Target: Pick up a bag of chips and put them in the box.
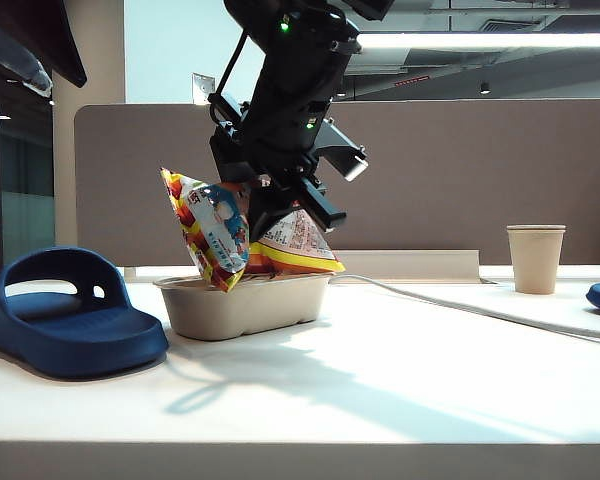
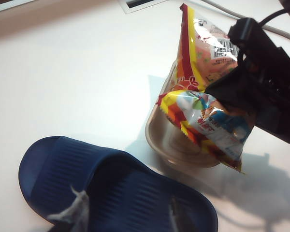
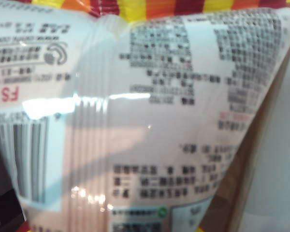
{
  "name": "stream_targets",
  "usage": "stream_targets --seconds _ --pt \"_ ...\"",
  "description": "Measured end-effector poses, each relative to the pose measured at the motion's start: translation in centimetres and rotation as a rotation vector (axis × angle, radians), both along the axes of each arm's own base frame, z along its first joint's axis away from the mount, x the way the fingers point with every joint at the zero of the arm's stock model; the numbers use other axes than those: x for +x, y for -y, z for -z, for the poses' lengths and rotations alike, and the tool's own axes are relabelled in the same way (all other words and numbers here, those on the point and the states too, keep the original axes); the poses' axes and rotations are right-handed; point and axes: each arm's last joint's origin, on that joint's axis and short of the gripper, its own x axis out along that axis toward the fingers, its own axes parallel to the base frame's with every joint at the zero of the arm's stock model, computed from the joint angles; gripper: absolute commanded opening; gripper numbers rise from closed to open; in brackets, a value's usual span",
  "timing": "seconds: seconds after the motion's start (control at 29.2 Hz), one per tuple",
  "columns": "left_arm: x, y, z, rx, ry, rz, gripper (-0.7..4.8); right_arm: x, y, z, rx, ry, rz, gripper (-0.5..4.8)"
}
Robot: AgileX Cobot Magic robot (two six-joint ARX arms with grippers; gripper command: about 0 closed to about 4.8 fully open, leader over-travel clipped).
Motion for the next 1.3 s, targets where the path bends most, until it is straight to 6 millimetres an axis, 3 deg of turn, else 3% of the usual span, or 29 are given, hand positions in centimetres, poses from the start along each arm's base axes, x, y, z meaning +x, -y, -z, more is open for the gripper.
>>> stream_targets --seconds 0.82,1.03,1.17,1.3 --pt "-0.02 -0.01 -0.01 0.000 0.001 0.000 2.15 -0.10 0.17 0.22 -0.017 -0.022 0.005 1.62" --pt "-0.13 -0.06 -0.15 -0.004 0.010 0.000 2.15 -0.10 0.17 0.22 -0.016 -0.022 0.004 1.83" --pt "-0.12 -0.05 -0.15 -0.004 0.009 0.000 2.15 -0.10 0.16 0.22 -0.015 -0.023 0.002 2.49" --pt "-0.12 -0.05 -0.15 -0.004 0.009 0.000 2.15 -0.11 0.16 0.22 -0.015 -0.024 0.002 2.49"
